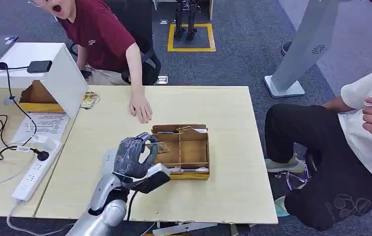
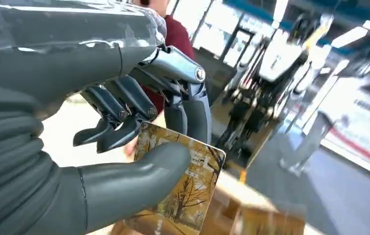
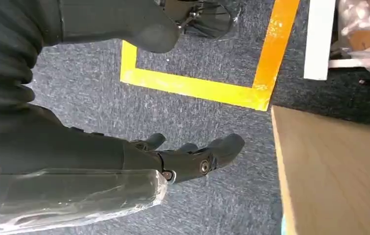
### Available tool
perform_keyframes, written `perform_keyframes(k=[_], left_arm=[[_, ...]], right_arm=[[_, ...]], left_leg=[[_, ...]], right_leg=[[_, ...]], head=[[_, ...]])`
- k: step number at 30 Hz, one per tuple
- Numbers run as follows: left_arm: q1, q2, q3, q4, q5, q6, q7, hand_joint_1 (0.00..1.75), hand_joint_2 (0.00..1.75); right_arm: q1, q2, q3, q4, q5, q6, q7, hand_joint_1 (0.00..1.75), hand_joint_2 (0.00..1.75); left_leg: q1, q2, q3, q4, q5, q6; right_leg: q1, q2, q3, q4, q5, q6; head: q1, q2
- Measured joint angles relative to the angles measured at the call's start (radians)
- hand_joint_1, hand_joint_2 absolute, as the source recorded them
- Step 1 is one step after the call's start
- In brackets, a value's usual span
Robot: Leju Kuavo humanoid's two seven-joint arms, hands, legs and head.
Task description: Pass the card to the sensor for recognition and then transmit it.
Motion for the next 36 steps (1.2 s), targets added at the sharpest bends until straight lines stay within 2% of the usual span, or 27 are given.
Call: perform_keyframes(k=[7,19,21,24,27,32,36], left_arm=[[-0.046,0.045,0.031,-0.097,-0.018,-0.029,-0.002,1.75,1.75],[-0.091,0.071,0.072,-0.114,-0.038,-0.022,0.022,1.75,1.75],[-0.097,0.071,0.075,-0.112,-0.055,-0.018,0.045,1.75,1.75],[-0.137,0.071,0.098,-0.073,-0.073,-0.018,0.082,1.75,1.75],[-0.197,0.071,0.132,0.012,-0.098,-0.011,0.105,1.75,1.75],[-0.241,0.070,0.168,0.138,-0.116,0.010,0.110,1.75,1.75],[-0.245,0.070,0.179,0.180,-0.123,0.013,0.110,1.75,1.75]], right_arm=[[0.005,0.000,0.000,-0.002,-0.009,-0.003,0.002,0.00,1.75],[0.004,0.001,0.000,-0.002,-0.011,-0.004,0.003,0.00,1.75],[0.004,0.001,0.000,-0.002,-0.011,-0.003,0.009,0.00,1.75],[0.002,0.001,0.002,-0.002,-0.009,0.005,0.013,0.00,1.75],[-0.005,0.001,0.006,-0.002,-0.009,0.011,0.020,0.00,1.75],[-0.009,0.001,0.018,-0.001,-0.009,0.009,0.031,0.00,1.75],[-0.008,0.001,0.020,-0.002,-0.009,0.008,0.032,0.00,1.75]], left_leg=[[0.000,0.000,0.000,0.000,0.000,0.000],[0.000,0.000,0.000,0.000,0.001,-0.001],[0.000,0.000,0.000,0.000,0.001,-0.001],[0.000,0.000,0.000,0.000,0.002,-0.001],[0.000,0.000,0.000,0.000,0.003,-0.002],[0.000,0.000,0.000,0.000,0.004,-0.002],[0.000,0.000,-0.001,0.000,0.004,-0.002]], right_leg=[[0.000,0.000,0.000,0.001,0.000,0.000],[0.000,0.000,-0.001,0.001,0.000,-0.001],[0.000,0.000,-0.001,0.001,0.000,-0.001],[0.000,0.000,-0.001,0.001,0.001,-0.001],[0.000,0.000,-0.002,0.002,0.002,-0.003],[0.000,0.000,-0.002,0.003,0.002,-0.004],[0.000,0.000,-0.003,0.003,0.002,-0.004]], head=[[0.000,0.000],[0.000,0.000],[0.000,0.000],[0.000,0.000],[0.000,0.000],[0.000,0.000],[0.000,0.000]])
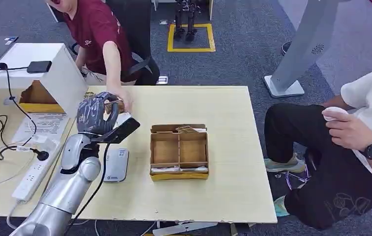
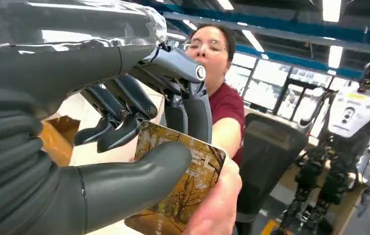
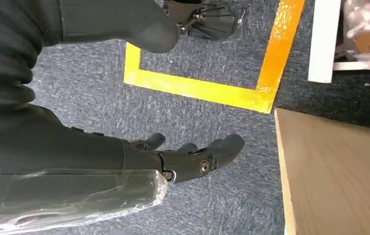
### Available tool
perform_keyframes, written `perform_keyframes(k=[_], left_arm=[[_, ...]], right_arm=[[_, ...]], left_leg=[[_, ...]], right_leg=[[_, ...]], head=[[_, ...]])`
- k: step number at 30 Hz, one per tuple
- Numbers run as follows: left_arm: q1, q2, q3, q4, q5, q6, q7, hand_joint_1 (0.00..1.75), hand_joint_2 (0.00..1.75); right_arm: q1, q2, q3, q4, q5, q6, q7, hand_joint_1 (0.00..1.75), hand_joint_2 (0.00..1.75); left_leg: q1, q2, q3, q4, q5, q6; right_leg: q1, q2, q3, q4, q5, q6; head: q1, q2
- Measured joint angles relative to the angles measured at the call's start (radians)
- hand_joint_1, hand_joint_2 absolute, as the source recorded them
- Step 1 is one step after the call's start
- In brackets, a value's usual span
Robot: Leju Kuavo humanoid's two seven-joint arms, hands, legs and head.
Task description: Pass the card to the sensor for recognition and then transmit it.
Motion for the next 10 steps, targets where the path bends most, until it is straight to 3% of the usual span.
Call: perform_keyframes(k=[6,7,8,10], left_arm=[[0.000,-0.001,0.002,0.026,-0.008,0.000,0.000,1.75,1.75],[0.000,-0.002,0.002,0.029,-0.008,0.000,0.000,1.57,1.75],[-0.001,-0.002,0.003,0.032,-0.008,0.000,0.000,0.00,1.75],[-0.001,-0.002,0.003,0.037,-0.009,0.000,0.000,0.00,1.75]], right_arm=[[0.000,0.000,0.002,-0.001,-0.002,0.001,0.002,0.00,1.75],[0.000,0.000,0.002,-0.001,-0.002,0.001,0.002,0.00,1.75],[0.000,0.000,0.002,-0.001,-0.002,0.001,0.002,0.00,1.75],[0.000,0.000,0.002,-0.001,-0.002,0.001,0.002,0.00,1.75]], left_leg=[[0.000,0.000,0.000,0.000,0.000,0.000],[0.000,0.000,0.000,0.000,0.000,0.000],[0.000,0.000,0.000,0.000,0.000,0.000],[0.000,0.000,0.000,0.000,0.000,0.000]], right_leg=[[0.000,0.000,0.000,0.000,0.000,0.000],[0.000,0.000,0.000,0.000,0.000,0.000],[0.000,0.000,0.000,0.000,0.000,0.000],[0.000,0.000,0.000,0.000,0.000,0.000]], head=[[0.000,0.000],[0.000,0.000],[0.000,0.000],[0.000,0.000]])
